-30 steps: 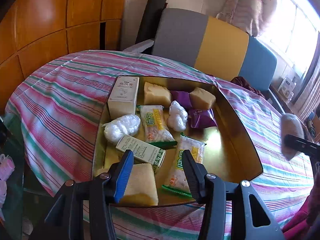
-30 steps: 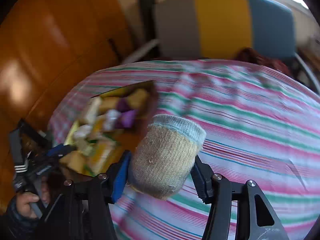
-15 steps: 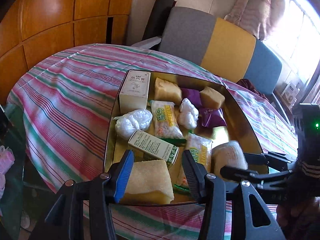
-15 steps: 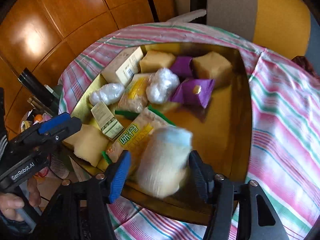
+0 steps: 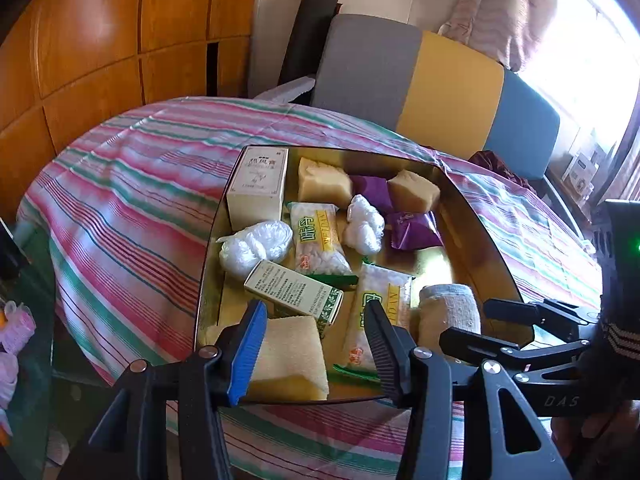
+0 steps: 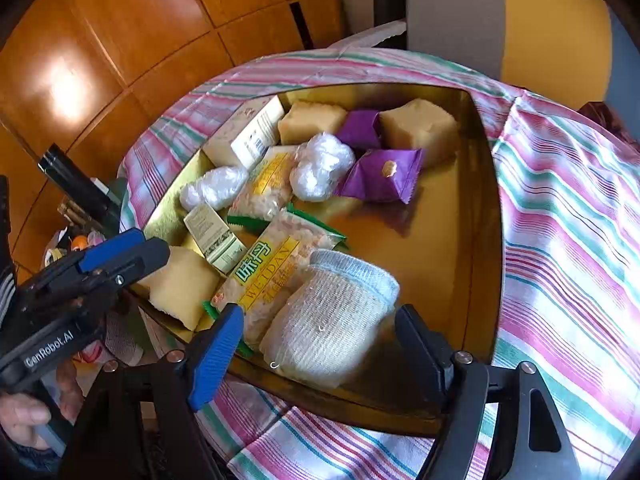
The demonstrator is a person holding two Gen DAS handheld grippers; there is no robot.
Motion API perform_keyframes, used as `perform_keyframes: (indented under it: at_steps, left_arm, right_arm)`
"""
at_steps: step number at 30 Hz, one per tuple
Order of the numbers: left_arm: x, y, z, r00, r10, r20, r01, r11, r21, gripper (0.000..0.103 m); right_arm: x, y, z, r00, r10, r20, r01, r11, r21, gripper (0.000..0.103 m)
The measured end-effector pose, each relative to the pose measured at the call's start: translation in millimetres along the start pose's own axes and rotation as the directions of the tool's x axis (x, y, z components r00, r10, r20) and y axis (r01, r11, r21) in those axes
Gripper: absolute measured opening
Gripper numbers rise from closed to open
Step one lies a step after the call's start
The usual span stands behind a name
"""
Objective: Organize objects
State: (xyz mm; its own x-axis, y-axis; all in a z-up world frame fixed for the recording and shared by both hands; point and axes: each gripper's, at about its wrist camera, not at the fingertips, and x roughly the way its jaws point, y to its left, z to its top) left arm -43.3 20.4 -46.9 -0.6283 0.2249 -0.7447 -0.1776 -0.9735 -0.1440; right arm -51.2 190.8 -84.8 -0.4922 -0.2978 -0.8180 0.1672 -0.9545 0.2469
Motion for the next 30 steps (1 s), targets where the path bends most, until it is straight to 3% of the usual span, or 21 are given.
perform_keyframes:
  at_steps: [9, 18, 25, 30]
  left_arm:
    - [-11.2, -11.2, -3.5, 0.997, 0.077, 0.019, -0.077, 0.997, 0.022, 0.054]
    - [-38.6, -22.7, -1.3, 0.987, 0.118, 0.109, -0.121, 0.993, 0.016, 0.066]
    - [-52.7, -30.2, 0.5, 0.964, 0.211, 0.163, -0.214, 0.977, -0.003, 0.071]
    - [-55.6, -25.8, -0.9, 0.968, 0.195, 0.160, -0.194, 0.981, -0.024, 0.071]
  right_arm:
    - [-27.1, 6.3, -10.6, 0.989, -0.089, 0.120, 0.084, 0.996, 0.040, 0.091]
    - [-60.2, 15.8, -18.9, 0.928, -0.276, 0.252, 0.258, 0.961, 0.104, 0.096]
    - [-63.1, 15.9, -22.2, 0.925, -0.283, 0.254, 0.260, 0.958, 0.121, 0.097]
    - [-60.5, 19.1, -24.6, 0.926, -0.279, 0.253, 0.254, 0.959, 0.125, 0.096]
